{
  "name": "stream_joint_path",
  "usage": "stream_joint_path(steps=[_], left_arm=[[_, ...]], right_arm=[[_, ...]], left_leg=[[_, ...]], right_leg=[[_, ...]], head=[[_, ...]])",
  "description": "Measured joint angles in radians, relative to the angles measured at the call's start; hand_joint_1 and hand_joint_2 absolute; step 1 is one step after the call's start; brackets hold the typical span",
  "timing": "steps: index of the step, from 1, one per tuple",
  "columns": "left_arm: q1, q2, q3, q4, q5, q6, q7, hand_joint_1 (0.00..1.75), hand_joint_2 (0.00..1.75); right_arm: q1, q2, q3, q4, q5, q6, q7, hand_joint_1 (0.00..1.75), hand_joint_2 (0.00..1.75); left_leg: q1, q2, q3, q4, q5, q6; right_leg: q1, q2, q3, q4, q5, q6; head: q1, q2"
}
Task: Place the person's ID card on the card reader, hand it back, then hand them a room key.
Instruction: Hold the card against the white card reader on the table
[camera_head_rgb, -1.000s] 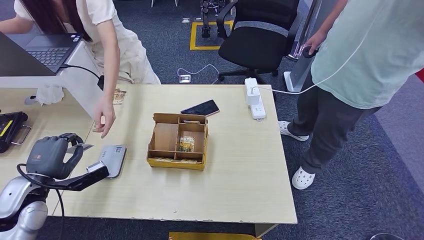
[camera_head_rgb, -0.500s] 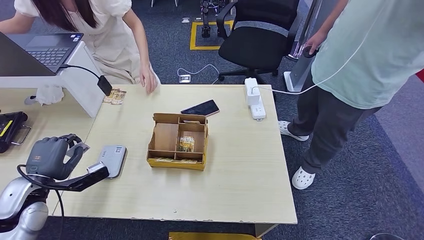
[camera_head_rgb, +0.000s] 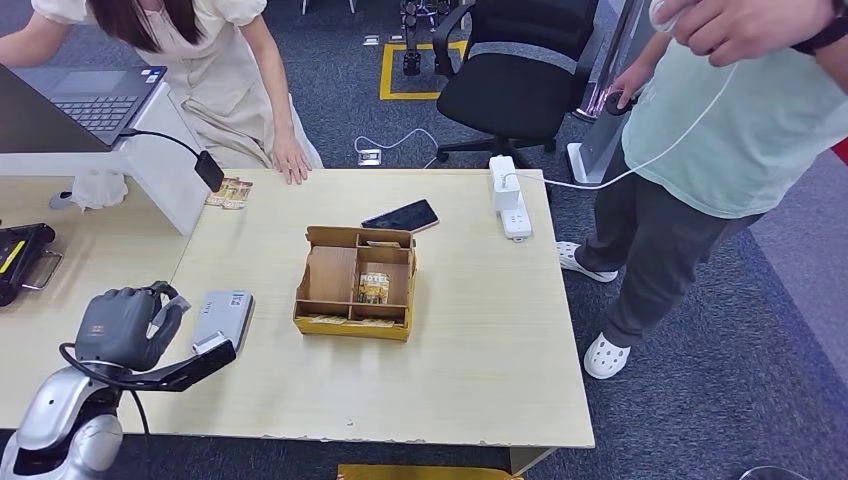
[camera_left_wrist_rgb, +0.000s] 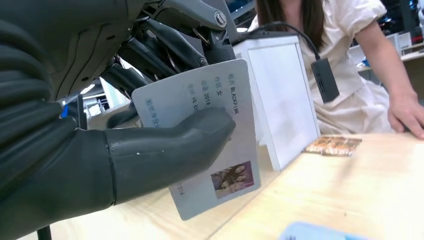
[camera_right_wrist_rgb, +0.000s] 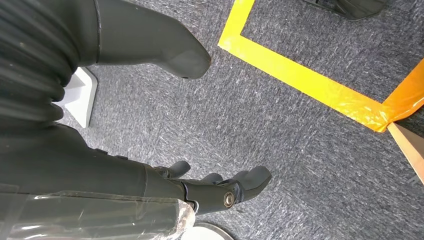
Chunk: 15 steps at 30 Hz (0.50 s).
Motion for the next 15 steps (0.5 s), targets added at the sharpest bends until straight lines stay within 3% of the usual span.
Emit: stream_joint_path(steps=[15], left_arm=[[0.033, -0.113, 0.000, 0.054, -0.065, 0.038, 0.026, 1.75, 1.75]], right_arm=[[-0.001, 0.000, 0.002, 0.000, 0.001, 0.000, 0.004, 0.00, 1.75]], left_leg=[[0.000, 0.000, 0.000, 0.000, 0.000, 0.000]], right_leg=[[0.000, 0.000, 0.000, 0.000, 0.000, 0.000]], head=[[0.000, 0.000]])
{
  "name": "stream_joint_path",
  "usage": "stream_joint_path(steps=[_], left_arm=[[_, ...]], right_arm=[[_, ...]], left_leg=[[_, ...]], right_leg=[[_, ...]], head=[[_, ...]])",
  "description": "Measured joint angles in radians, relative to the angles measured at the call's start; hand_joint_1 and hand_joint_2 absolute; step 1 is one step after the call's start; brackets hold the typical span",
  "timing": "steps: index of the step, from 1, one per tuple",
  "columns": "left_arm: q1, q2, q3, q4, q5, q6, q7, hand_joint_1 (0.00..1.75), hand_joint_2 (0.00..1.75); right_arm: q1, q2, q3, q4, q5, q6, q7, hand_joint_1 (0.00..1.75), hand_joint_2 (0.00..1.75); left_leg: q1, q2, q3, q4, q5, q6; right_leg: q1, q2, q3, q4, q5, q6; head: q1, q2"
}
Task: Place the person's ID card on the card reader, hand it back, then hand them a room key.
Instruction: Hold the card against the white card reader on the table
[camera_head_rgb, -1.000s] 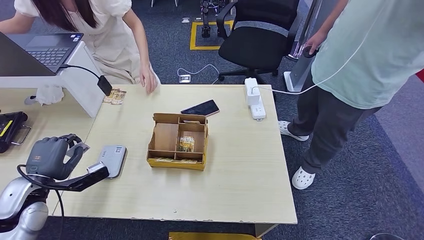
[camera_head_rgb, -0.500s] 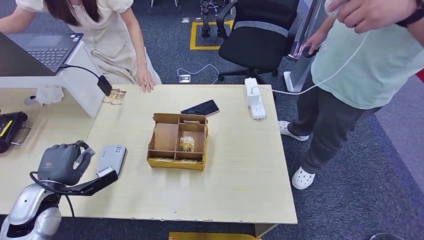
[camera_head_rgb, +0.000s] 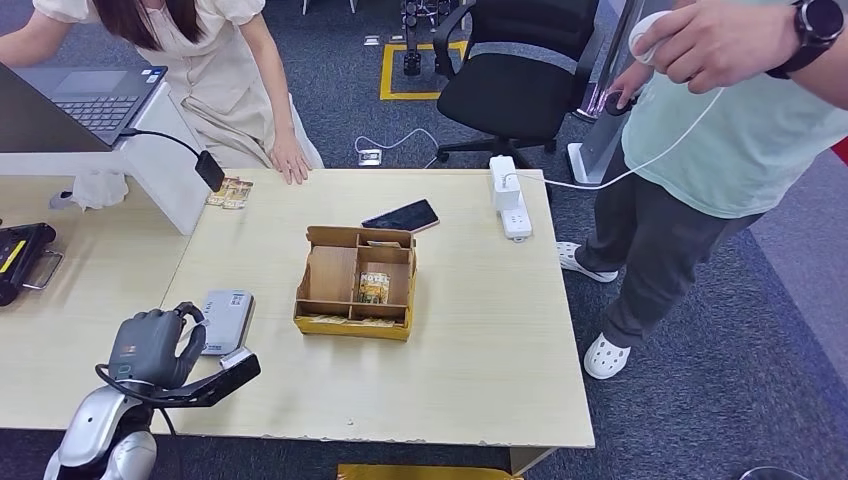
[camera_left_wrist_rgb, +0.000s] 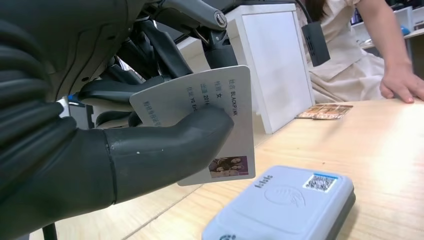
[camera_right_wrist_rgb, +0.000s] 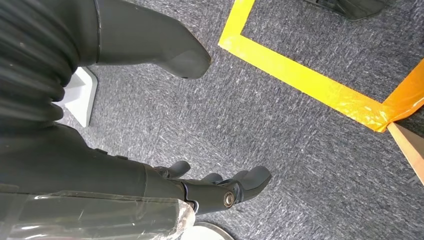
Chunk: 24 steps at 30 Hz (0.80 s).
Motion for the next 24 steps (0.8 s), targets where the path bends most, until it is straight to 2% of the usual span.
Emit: stream_joint_path(steps=[6, 24], left_arm=[[-0.001, -0.047, 0.000, 0.069, -0.057, 0.023, 0.022, 1.75, 1.75], [-0.033, -0.117, 0.001, 0.156, -0.091, 0.079, 0.015, 1.75, 1.75]], right_arm=[[-0.002, 0.000, 0.009, 0.000, 0.001, 0.000, 0.005, 0.00, 1.75], [-0.007, 0.007, 0.014, 0.000, 0.012, 0.003, 0.002, 0.00, 1.75]], left_leg=[[0.000, 0.000, 0.000, 0.000, 0.000, 0.000], [0.000, 0.000, 0.000, 0.000, 0.000, 0.000]], right_leg=[[0.000, 0.000, 0.000, 0.000, 0.000, 0.000], [0.000, 0.000, 0.000, 0.000, 0.000, 0.000]], head=[[0.000, 0.000], [0.000, 0.000]])
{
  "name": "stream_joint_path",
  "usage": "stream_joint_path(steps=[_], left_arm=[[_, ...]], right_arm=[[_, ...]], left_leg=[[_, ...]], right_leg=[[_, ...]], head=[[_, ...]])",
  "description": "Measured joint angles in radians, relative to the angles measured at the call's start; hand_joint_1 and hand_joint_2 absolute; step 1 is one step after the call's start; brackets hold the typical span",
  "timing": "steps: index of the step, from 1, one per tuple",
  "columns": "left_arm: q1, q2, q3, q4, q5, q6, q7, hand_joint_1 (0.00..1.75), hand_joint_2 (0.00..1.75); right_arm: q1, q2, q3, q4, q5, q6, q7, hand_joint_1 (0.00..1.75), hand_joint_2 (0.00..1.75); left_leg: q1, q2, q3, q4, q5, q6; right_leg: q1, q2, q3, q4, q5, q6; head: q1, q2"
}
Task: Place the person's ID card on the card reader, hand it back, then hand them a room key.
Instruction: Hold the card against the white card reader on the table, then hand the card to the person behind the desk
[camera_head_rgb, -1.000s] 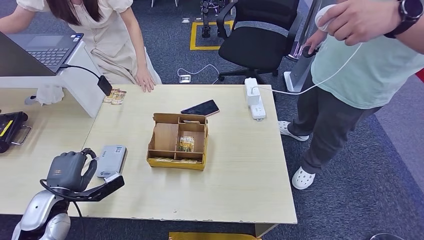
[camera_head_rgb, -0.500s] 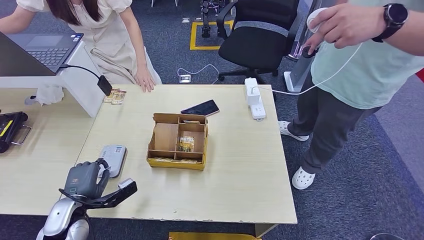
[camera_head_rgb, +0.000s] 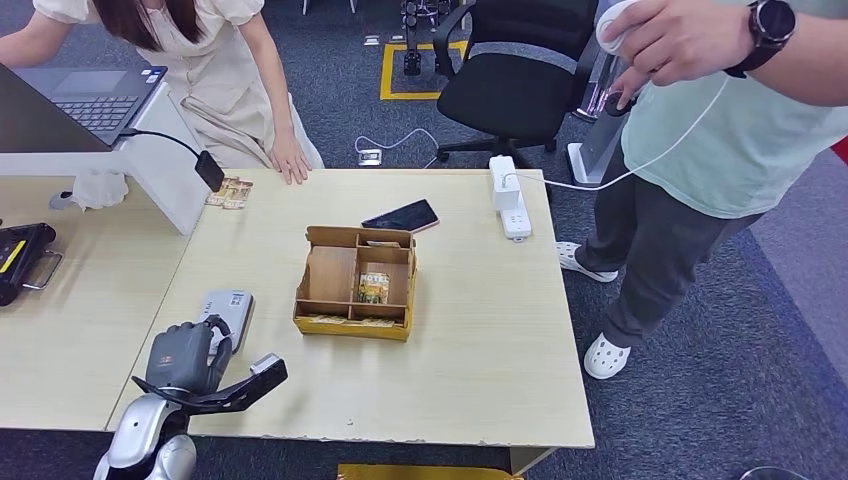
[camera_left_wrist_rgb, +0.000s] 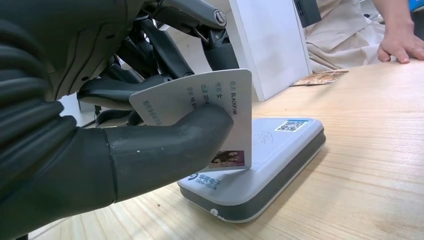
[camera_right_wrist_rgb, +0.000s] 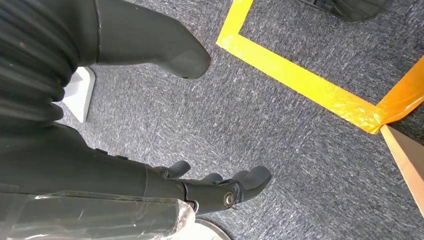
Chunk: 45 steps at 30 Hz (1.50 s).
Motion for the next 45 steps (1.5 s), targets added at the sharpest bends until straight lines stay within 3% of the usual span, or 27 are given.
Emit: stream_joint_path(steps=[19, 34, 45], left_arm=[[-0.071, -0.057, 0.052, 0.023, -0.095, 0.052, 0.024, 1.75, 1.75], [-0.092, -0.071, 0.053, 0.087, -0.137, 0.052, 0.033, 1.75, 1.75], [-0.100, -0.080, 0.051, 0.214, -0.171, 0.053, 0.029, 1.75, 1.75]], right_arm=[[-0.002, 0.006, 0.016, 0.000, 0.000, 0.002, 0.010, 0.00, 1.75], [-0.001, 0.010, 0.020, 0.000, 0.000, 0.002, 0.010, 0.00, 1.75], [-0.003, 0.010, 0.023, 0.000, 0.000, 0.004, 0.007, 0.00, 1.75]], left_leg=[[0.000, 0.000, 0.000, 0.000, 0.000, 0.000], [0.000, 0.000, 0.000, 0.000, 0.000, 0.000], [0.000, 0.000, 0.000, 0.000, 0.000, 0.000]], right_leg=[[0.000, 0.000, 0.000, 0.000, 0.000, 0.000], [0.000, 0.000, 0.000, 0.000, 0.000, 0.000], [0.000, 0.000, 0.000, 0.000, 0.000, 0.000]], head=[[0.000, 0.000], [0.000, 0.000], [0.000, 0.000]])
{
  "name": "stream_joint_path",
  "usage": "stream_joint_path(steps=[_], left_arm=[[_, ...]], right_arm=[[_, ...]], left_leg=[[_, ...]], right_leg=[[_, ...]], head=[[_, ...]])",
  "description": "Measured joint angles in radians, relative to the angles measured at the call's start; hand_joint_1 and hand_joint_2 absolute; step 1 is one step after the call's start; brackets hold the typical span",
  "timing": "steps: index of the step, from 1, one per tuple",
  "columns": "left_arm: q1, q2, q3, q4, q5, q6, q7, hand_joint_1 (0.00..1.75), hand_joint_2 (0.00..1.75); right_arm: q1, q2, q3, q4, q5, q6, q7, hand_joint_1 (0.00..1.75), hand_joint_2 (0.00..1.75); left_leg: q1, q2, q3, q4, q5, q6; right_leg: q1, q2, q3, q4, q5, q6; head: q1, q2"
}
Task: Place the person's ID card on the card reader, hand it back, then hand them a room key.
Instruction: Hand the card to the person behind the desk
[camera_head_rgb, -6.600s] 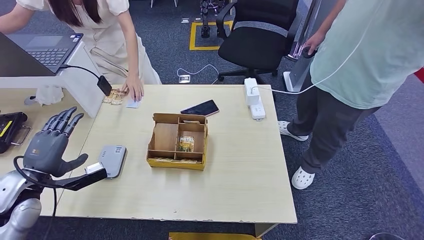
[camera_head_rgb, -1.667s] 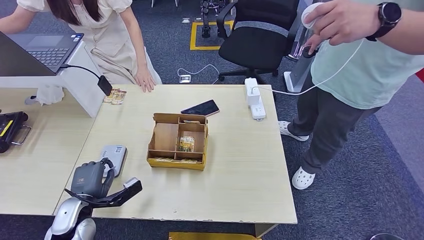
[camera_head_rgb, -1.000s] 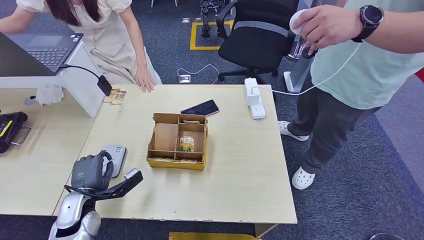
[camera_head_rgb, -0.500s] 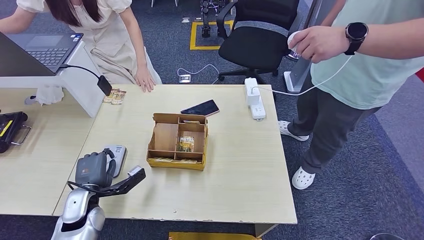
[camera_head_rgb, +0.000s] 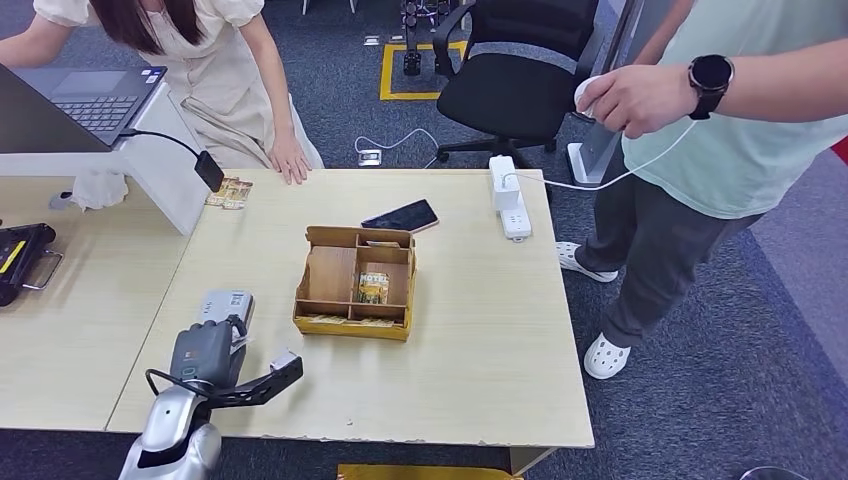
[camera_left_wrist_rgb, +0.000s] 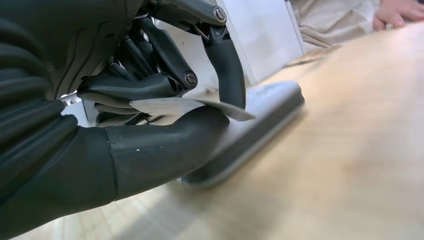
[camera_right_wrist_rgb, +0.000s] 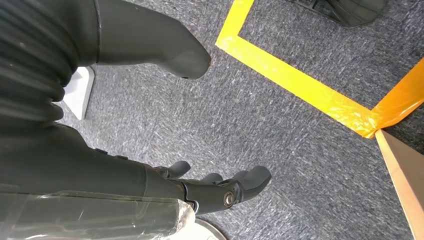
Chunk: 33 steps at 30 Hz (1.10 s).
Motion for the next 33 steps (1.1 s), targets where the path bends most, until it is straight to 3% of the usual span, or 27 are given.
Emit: stream_joint_path(steps=[16, 33], left_arm=[[-0.030, 0.000, 0.000, 0.097, 0.024, 0.022, 0.007, 1.75, 1.75], [-0.096, 0.032, 0.077, -0.101, 0.190, -0.022, -0.046, 1.75, 1.75]], right_arm=[[-0.003, 0.002, 0.001, 0.000, -0.001, 0.004, -0.003, 0.00, 1.75], [-0.001, 0.002, 0.002, 0.000, -0.001, 0.003, -0.003, 0.00, 1.75]], left_leg=[[0.000, 0.000, 0.001, 0.000, 0.000, 0.000], [0.000, 0.000, 0.000, 0.000, 0.001, -0.001]], right_leg=[[0.000, 0.000, 0.001, 0.000, 0.000, 0.000], [0.000, 0.000, 0.000, 0.001, 0.000, 0.000]], head=[[0.000, 0.000], [0.000, 0.000]])
